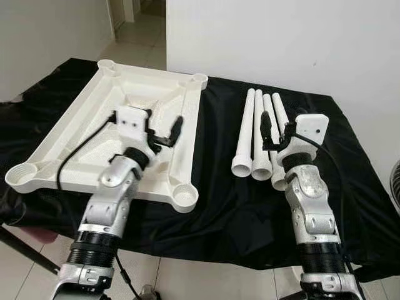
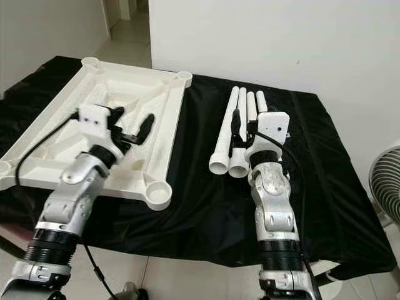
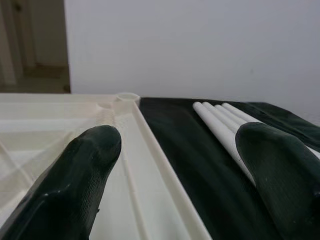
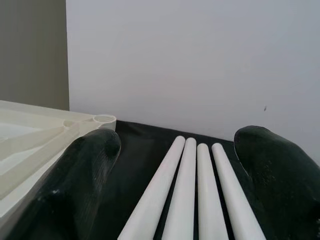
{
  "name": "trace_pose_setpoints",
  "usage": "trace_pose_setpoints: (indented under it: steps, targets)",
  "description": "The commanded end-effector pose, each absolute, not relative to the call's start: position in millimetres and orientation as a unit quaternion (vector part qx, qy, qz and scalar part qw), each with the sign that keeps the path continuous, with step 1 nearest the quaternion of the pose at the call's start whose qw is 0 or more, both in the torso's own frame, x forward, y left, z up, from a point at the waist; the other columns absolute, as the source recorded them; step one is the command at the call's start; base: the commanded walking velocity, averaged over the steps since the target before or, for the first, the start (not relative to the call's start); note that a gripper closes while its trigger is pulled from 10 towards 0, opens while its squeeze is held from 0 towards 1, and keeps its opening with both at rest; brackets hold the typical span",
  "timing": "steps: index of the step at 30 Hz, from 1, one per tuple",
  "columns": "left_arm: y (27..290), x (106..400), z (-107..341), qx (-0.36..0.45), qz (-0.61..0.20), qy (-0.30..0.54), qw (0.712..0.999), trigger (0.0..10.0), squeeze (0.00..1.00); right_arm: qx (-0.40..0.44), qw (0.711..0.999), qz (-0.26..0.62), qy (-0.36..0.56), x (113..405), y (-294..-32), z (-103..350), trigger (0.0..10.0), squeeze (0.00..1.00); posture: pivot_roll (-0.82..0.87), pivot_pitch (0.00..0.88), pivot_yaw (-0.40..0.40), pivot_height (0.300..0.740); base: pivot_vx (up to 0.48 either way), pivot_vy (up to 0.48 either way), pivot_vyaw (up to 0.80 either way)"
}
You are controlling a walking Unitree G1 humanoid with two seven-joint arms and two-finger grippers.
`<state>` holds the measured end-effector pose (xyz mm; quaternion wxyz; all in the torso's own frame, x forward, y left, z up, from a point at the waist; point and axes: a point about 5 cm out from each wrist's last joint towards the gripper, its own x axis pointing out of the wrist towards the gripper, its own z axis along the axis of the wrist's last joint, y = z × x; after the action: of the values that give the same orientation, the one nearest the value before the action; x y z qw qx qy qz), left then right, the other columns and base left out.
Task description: Building children table
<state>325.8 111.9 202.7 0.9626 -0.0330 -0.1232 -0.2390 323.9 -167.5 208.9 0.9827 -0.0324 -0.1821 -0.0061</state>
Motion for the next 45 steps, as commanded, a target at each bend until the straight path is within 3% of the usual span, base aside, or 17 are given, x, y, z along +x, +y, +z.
trace_pose_setpoints:
  steps: [1,28,32,45]
  targets:
    - [101.5,321.8,209.1,-0.029,-0.299,-0.132,0.945,10.0,0.00,-0.036,0.984,-0.018,-0.171,326.9,-173.1,207.4,10.0,0.00,0.05,0.114,-0.046,0.740,0.000,0.000,0.00]
    - [107.4,324.8,215.4,-0.046,-0.285,-0.139,0.947,10.0,0.00,-0.042,0.984,-0.027,-0.172,329.3,-177.6,210.2,10.0,0.00,0.05,0.115,-0.033,0.740,0.000,0.000,0.00]
    - [97.6,316.2,209.2,-0.044,-0.324,-0.124,0.937,10.0,0.00,-0.004,0.990,-0.041,-0.132,334.1,-176.0,205.2,10.0,0.00,0.04,0.122,-0.027,0.740,0.000,0.000,0.00]
    - [96.0,310.6,202.5,-0.049,-0.329,-0.107,0.937,10.0,0.00,0.038,0.991,-0.125,-0.022,340.8,-198.3,183.2,10.0,0.00,0.04,0.132,-0.025,0.740,0.000,0.000,0.00]
